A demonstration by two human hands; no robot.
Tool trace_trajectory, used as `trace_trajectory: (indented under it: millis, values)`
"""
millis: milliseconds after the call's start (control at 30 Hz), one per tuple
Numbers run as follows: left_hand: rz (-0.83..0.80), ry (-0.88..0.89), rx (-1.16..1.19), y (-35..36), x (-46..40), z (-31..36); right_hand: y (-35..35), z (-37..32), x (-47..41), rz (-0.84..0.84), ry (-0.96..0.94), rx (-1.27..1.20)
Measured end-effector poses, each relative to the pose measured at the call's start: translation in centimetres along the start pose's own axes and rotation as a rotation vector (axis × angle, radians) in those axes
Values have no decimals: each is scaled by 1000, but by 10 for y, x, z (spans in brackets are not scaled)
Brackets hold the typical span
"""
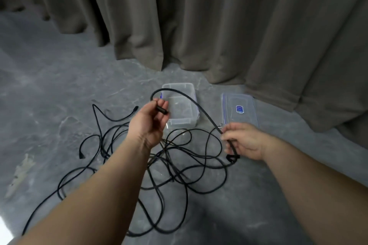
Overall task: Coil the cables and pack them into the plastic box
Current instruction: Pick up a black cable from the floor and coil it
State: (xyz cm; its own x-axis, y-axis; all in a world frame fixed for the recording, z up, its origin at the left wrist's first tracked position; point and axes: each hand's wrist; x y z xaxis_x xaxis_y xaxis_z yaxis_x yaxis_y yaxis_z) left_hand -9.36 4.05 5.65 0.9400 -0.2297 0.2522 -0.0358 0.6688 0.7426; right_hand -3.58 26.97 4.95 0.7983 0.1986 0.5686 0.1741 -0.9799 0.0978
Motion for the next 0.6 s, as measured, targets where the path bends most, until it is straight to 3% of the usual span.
trace_trajectory:
  millis: [33, 100, 167, 200, 267, 400, 600]
  values:
    - [8, 22, -40, -2, -1, 1, 0, -2, -1, 47, -45, 94]
    - [-13, 55, -208, -2, -1, -1, 1, -11, -3, 162, -131, 543]
    - [-51, 61, -404, 3, 1, -7, 9, -23, -1, 139, -179, 947]
    - [-72, 62, -484, 6, 2, -11, 17, -30, 2, 85, -197, 1019]
    - [-133, 62, -605, 12, 3, -19, 31, -43, 8, -36, -251, 966]
    - [-289, -6, -739, 22, 4, -29, 28, -54, 12, -153, -304, 548]
    - [-454, -227, -564, 38, 8, -35, 1, -39, 3, 61, -442, 85]
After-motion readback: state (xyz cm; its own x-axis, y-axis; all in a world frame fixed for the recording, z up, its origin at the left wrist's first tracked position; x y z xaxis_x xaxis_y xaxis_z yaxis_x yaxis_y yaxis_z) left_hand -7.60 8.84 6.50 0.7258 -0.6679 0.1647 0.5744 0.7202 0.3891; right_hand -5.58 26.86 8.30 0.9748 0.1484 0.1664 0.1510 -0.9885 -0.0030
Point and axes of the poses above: each hand's wrist, its own x-axis away from the middle knuckle, its own y-axis out of the palm, z = x × y, and after that the axes turned 13 degrees about -z, right-handed
